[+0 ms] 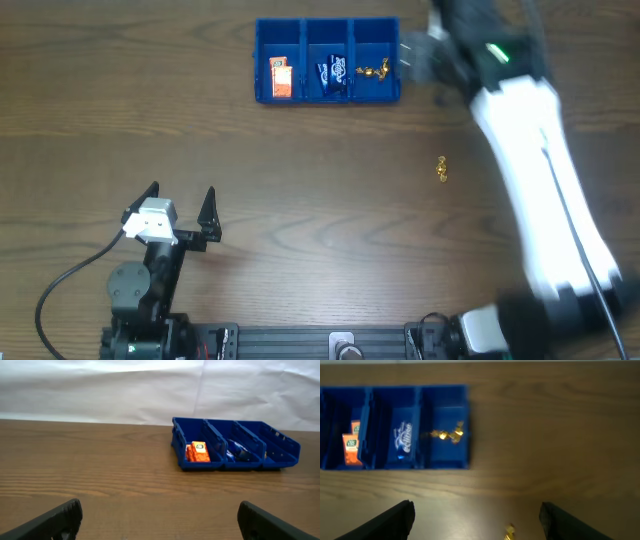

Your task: Sort Candies Into Trays

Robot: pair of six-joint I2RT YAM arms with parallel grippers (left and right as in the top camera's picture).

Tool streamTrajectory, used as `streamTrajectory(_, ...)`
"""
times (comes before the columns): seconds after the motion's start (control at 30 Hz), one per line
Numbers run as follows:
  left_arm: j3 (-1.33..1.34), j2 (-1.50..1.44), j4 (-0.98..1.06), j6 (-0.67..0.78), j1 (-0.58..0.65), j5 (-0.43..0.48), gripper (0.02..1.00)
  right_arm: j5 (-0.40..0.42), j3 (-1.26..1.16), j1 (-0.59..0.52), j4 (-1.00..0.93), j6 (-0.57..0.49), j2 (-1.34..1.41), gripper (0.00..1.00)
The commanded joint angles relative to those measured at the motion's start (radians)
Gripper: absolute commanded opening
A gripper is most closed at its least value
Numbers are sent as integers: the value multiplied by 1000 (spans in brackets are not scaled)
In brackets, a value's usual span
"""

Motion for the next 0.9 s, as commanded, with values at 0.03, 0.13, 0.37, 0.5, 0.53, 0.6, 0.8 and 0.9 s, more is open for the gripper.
streamTrajectory(0.03,-18,-6,-33,3,2,22,998,-31,-392,-92,61,-8,-227,831)
streamTrajectory(0.13,-18,-6,-33,3,2,22,998,-99,-554,-127,153,-8,-267,831)
streamTrajectory(0.37,-18,-6,-33,3,2,22,998,-127,-666,-124,210,-8,-118,831)
streamTrajectory(0.5,-18,-6,-33,3,2,22,998,-127,-666,-99,225,-8,-15,831)
streamTrajectory(0.53,-18,-6,-33,3,2,22,998,-129,-666,-95,228,-8,7,831)
streamTrajectory(0.6,-18,-6,-33,3,2,22,998,-130,-666,-92,233,-8,40,831)
streamTrajectory(0.8,-18,-6,-33,3,2,22,998,-130,-666,-100,286,3,110,820)
streamTrajectory(0.9,-18,-6,-33,3,2,22,996,-127,-666,-116,312,18,134,816)
